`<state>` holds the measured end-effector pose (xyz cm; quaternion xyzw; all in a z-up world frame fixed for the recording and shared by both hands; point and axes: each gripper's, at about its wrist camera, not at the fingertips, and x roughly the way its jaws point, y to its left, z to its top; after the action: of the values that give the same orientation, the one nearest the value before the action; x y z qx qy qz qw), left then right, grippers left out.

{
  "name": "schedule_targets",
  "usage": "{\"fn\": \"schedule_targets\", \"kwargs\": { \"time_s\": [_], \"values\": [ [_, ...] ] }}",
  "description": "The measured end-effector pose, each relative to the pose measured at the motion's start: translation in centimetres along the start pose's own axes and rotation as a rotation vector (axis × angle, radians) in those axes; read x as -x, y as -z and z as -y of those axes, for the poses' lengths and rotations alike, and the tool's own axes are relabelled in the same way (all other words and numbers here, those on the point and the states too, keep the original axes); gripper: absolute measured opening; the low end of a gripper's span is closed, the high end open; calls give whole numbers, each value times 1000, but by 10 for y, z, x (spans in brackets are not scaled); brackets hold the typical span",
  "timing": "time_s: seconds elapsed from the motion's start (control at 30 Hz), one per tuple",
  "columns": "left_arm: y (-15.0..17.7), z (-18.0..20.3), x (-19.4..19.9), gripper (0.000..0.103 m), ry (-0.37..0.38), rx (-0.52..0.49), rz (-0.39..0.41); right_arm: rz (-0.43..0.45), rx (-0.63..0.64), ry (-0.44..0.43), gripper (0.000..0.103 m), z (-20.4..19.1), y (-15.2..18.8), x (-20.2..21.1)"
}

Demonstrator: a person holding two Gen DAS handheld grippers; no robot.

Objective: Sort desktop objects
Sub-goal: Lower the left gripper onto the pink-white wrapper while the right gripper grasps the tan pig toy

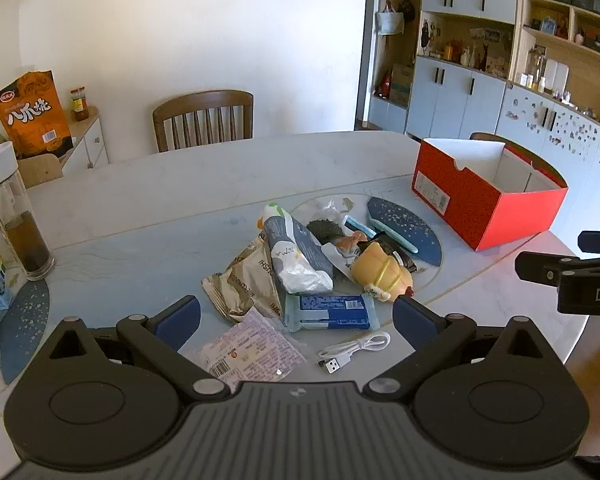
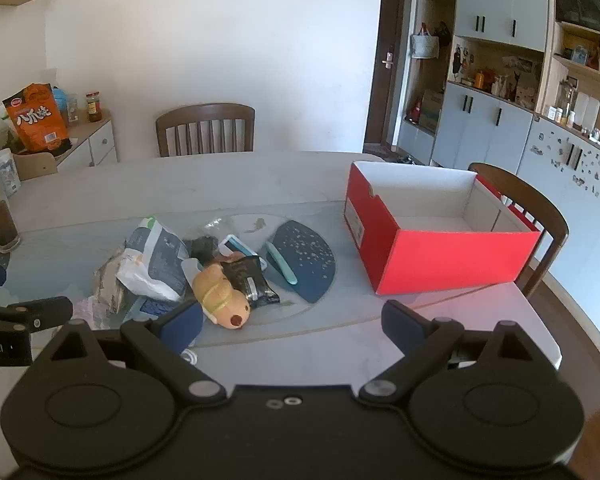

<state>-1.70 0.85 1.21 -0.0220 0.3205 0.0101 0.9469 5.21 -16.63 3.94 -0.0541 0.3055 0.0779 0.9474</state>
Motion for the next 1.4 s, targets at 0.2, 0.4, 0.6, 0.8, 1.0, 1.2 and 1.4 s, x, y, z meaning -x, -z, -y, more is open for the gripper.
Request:
{"fn": "schedule_targets", "kwargs": {
  "time_s": [0.2, 0.4, 0.6, 0.8, 1.0, 1.2, 1.4],
  "values": [
    [1, -6, -5, 103, 2, 4, 1, 3, 13, -20, 93, -7, -4, -8],
    [4, -13, -10, 102, 3, 7, 2, -2, 26, -35, 93, -16, -7, -18],
    [12, -20, -20, 103, 6, -9, -1, -21, 47, -63, 89, -27, -5, -35],
    [21, -24, -40, 102, 18, -32, -20, -47, 68, -73, 87, -37, -1, -54],
    [32, -28, -62, 102, 24, -87, -37, -78, 77, -58, 84, -43, 2, -79],
    [40, -33, -78, 102, 30, -122, -49, -102, 72, -61, 83, -48, 3, -107],
    [46, -34, -89, 101, 42, -131, -54, -121, 71, -70, 80, -55, 5, -132]
  ]
}}
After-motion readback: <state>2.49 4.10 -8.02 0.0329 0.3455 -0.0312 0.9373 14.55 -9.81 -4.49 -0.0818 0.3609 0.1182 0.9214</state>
